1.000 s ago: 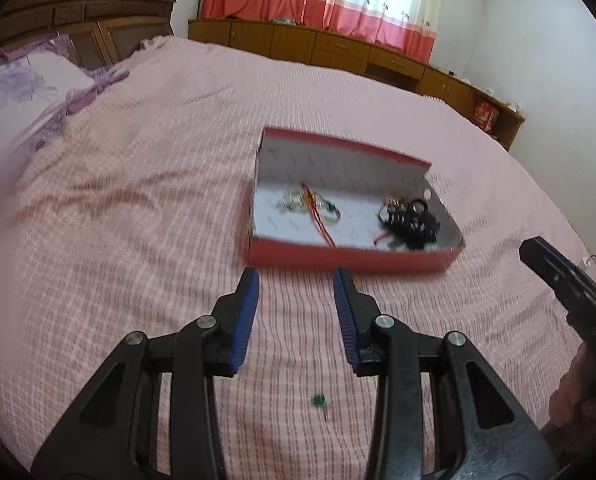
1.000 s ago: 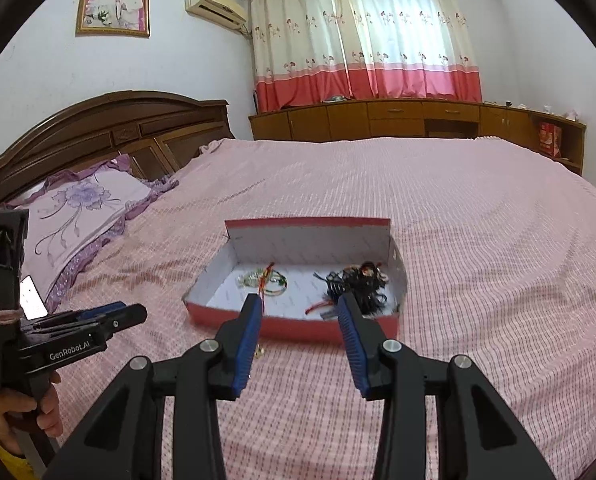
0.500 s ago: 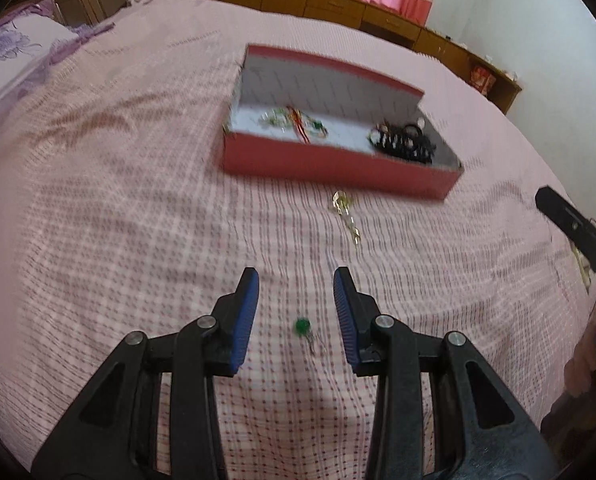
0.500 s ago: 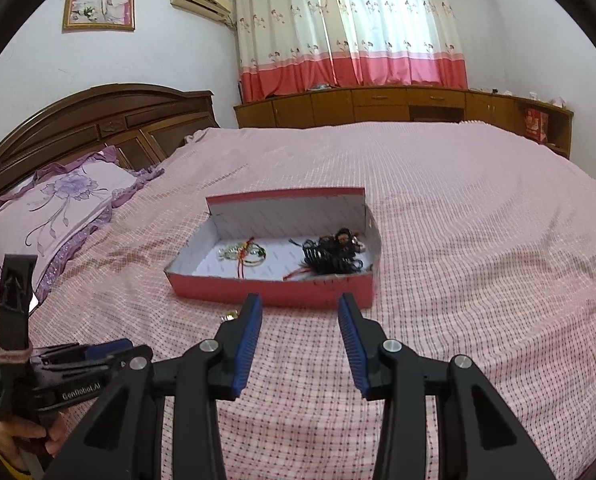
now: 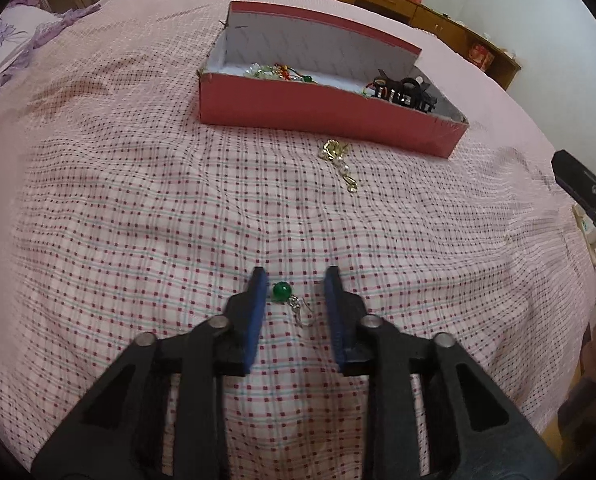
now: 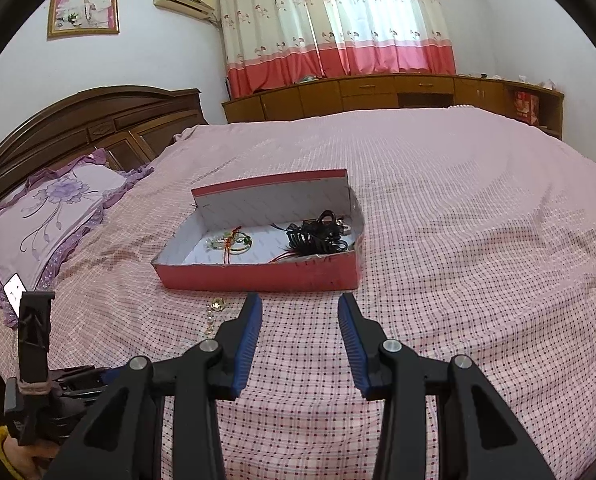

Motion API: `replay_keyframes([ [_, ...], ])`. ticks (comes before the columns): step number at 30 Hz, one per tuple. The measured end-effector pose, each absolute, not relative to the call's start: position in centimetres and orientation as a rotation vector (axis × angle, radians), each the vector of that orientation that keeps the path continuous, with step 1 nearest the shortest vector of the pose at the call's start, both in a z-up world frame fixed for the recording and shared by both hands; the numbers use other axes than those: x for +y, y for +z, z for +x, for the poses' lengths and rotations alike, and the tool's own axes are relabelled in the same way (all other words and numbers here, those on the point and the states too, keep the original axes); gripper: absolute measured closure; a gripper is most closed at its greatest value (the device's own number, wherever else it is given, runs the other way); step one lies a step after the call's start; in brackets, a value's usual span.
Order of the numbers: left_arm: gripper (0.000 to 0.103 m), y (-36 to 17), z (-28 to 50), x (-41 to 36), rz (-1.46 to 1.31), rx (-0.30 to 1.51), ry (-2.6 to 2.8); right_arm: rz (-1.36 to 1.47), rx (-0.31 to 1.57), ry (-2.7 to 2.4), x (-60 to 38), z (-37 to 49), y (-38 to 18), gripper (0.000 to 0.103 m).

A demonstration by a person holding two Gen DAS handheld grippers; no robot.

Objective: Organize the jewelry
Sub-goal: 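Withdraw both tools and close the left tool on the green bead earring, then grasp the gold pearl dangle earring with the right tool while the left tool holds its earring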

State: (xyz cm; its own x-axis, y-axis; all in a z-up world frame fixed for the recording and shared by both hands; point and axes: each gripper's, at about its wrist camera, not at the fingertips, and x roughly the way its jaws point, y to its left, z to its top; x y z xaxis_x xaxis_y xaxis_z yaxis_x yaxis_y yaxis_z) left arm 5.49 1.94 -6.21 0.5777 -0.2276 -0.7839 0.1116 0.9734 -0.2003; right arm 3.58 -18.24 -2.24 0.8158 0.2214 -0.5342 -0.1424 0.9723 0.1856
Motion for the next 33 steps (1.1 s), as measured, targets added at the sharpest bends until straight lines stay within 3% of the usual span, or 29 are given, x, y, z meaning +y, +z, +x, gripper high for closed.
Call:
replay_keyframes([
  [4, 0.103, -6.8, 5.5, 1.6, -0.131, 0.936, -0.204, 0.15, 0.589, 0.192, -18.4, 3.6, -2.4, 0.06],
  [33, 0.103, -1.4, 6.6, 8.3, -0.196, 0.721, -0.119, 0.075, 0.674, 0.326, -9.3, 7.6, -5.2, 0.06],
])
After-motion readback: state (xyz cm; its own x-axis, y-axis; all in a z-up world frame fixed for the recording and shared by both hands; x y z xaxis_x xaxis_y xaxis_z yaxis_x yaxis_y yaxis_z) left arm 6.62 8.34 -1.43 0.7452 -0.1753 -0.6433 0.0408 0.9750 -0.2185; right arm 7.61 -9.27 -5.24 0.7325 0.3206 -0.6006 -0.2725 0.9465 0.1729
